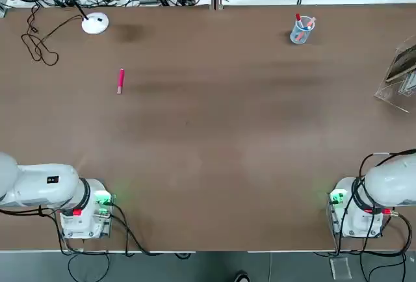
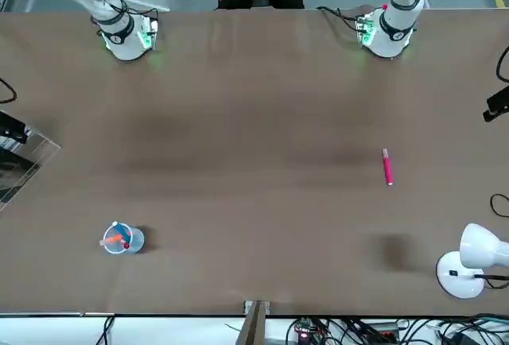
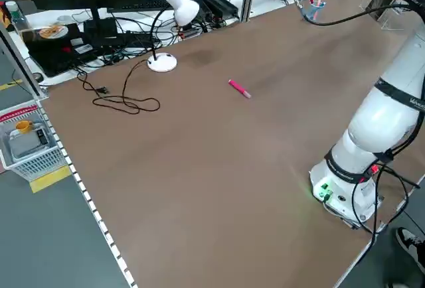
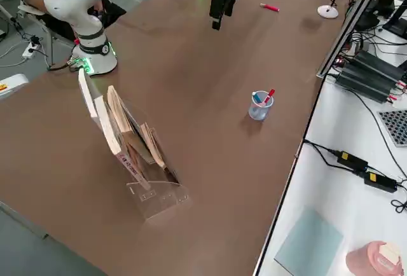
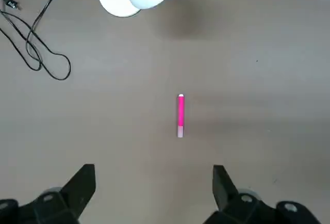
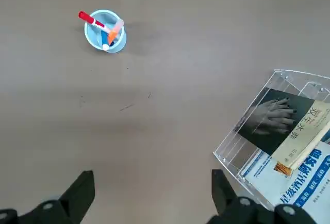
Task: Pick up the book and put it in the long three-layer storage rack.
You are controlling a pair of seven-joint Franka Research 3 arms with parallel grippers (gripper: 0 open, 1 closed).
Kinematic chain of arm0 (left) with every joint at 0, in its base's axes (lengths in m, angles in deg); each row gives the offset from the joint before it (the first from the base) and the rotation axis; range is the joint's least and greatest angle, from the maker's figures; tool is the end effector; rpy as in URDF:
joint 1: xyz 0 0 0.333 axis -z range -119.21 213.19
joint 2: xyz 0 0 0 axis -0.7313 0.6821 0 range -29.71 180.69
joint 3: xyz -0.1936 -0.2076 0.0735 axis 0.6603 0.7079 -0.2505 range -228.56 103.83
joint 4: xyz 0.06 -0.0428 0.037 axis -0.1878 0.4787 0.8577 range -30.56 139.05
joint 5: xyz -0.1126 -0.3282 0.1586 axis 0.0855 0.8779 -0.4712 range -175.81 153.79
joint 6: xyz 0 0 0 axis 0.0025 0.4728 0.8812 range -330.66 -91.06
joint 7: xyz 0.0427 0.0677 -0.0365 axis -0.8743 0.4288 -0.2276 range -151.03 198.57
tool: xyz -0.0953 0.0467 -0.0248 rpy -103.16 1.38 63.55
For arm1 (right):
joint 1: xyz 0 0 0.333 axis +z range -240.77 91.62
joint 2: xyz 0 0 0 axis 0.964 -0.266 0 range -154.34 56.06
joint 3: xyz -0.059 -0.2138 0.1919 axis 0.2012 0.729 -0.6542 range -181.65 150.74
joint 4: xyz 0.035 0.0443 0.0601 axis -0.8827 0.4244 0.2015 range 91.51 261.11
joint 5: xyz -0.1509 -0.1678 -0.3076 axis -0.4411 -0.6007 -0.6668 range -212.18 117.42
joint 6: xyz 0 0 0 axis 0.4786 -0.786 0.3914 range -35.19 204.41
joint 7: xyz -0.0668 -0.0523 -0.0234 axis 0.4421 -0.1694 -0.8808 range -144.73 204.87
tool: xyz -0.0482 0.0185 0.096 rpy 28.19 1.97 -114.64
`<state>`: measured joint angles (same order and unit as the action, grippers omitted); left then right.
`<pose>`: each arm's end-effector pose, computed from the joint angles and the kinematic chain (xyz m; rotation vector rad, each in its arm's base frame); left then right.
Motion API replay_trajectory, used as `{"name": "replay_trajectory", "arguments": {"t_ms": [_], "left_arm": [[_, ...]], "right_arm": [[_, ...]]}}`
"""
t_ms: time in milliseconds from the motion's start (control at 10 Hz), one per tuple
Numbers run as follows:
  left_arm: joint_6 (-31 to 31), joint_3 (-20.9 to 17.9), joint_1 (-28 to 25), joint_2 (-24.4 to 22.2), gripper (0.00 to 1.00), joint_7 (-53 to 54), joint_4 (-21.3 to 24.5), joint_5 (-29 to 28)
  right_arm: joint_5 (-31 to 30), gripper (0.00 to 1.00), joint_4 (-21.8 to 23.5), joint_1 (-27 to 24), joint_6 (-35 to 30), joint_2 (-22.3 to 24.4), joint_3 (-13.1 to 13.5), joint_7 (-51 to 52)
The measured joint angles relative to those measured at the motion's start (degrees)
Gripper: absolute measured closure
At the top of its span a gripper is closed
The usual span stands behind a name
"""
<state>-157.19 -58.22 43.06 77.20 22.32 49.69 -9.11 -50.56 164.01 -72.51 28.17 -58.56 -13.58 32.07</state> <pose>0.5545 -0.0050 0.6102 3.1046 0.0337 0.0719 0.5876 -0.0025 0.5914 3.0800 0.0575 -0.0030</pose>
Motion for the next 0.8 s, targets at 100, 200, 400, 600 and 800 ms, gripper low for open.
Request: {"name": "replay_trajectory", "arguments": {"t_ms": [100,200,400,600,800], "left_arm": [[0.00,0.00,0.00,0.00,0.00,0.00,-0.01,0.00],[0.00,0.00,0.00,0.00,0.00,0.00,-0.03,0.00],[0.00,0.00,0.00,0.00,0.00,0.00,-0.12,0.00],[0.00,0.00,0.00,0.00,0.00,0.00,-0.26,0.00],[0.00,0.00,0.00,0.00,0.00,0.00,-0.49,0.00]], "right_arm": [[0.00,0.00,0.16,0.00,-0.01,0.31,0.00,0.01],[0.00,0.00,0.26,0.00,-0.01,0.43,-0.01,0.02],[0.00,0.00,0.70,0.06,0.29,0.44,-0.03,0.02],[0.00,0.00,1.35,0.12,0.94,0.44,-0.09,0.02],[0.02,0.00,1.83,0.14,1.51,0.44,-0.11,0.02]]}}
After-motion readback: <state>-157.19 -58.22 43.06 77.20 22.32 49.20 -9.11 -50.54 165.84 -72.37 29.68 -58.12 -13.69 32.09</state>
